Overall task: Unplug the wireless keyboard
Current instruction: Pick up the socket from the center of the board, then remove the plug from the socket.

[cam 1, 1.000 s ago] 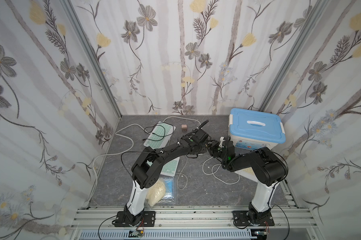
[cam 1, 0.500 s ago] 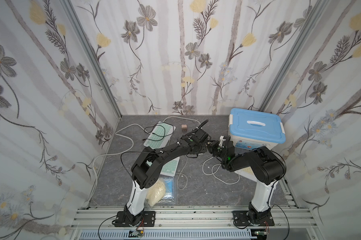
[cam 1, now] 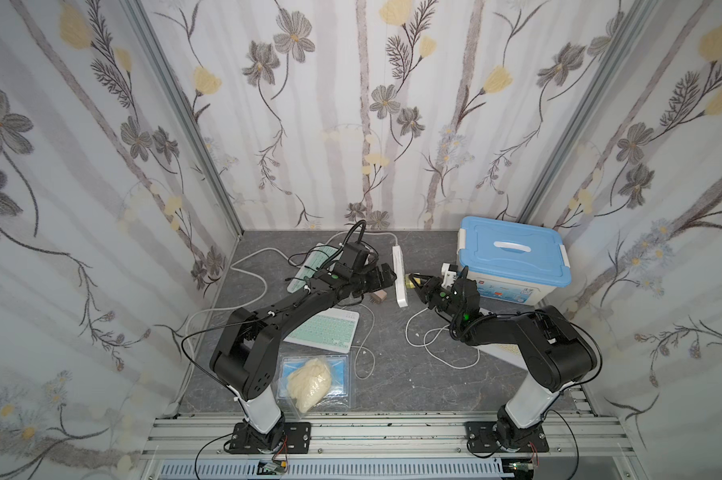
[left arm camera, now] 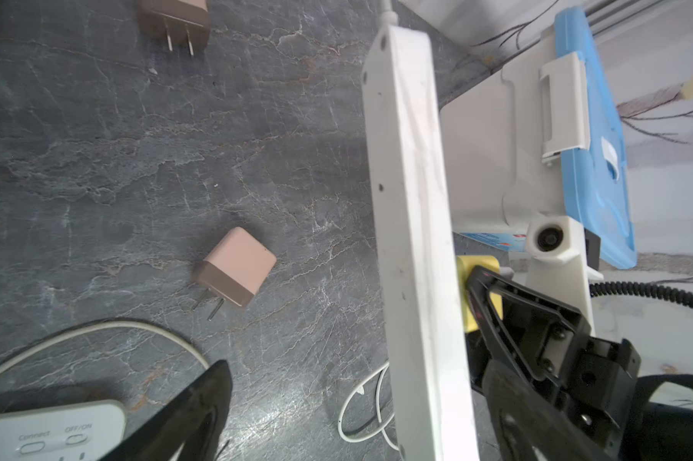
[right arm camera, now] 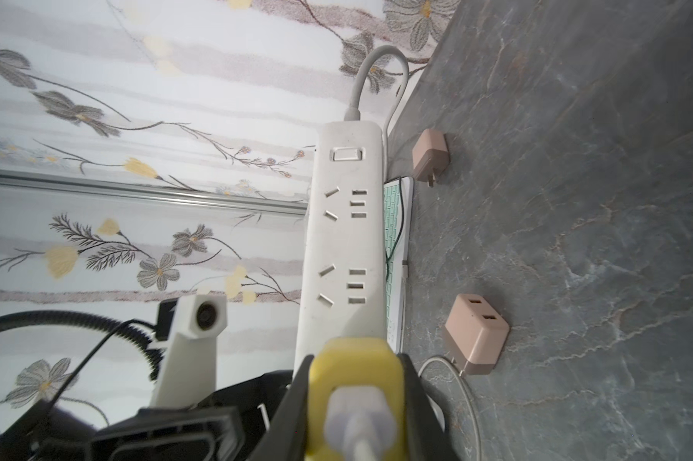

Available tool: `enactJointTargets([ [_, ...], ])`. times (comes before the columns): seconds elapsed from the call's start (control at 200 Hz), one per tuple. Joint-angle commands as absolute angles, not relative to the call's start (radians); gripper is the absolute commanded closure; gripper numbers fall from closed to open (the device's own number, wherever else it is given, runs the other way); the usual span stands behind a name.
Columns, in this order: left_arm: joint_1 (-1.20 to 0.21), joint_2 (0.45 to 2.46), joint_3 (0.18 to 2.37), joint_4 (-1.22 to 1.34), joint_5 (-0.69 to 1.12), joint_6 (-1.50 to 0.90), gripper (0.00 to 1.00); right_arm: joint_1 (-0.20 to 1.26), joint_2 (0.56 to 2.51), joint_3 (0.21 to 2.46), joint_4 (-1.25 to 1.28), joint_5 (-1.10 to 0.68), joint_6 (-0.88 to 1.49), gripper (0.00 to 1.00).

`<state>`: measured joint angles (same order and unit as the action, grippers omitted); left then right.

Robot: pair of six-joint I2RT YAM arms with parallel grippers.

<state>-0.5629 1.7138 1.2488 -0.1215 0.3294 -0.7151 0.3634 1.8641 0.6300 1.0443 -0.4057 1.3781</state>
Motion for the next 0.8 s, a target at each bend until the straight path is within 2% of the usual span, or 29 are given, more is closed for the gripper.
enactJointTargets([
  [0.0,-0.551,1.717,1.247,0.109,0.488,-0.752,0.00,0.364,1.832,0.650,1.149,-0.470,1.377,1.00],
  [0.24,-0.544,1.788,1.249,0.363,0.535,-0.899,0.00,0.365,1.796,0.653,1.150,-0.513,1.390,1.00],
  [0.585,-0.528,1.839,1.244,0.482,0.502,-0.973,0.00,0.365,1.752,0.645,1.182,-0.540,1.451,1.00],
  [0.794,-0.528,1.860,1.232,0.603,0.509,-1.043,0.15,0.365,1.762,0.643,1.235,-0.545,1.515,1.00],
])
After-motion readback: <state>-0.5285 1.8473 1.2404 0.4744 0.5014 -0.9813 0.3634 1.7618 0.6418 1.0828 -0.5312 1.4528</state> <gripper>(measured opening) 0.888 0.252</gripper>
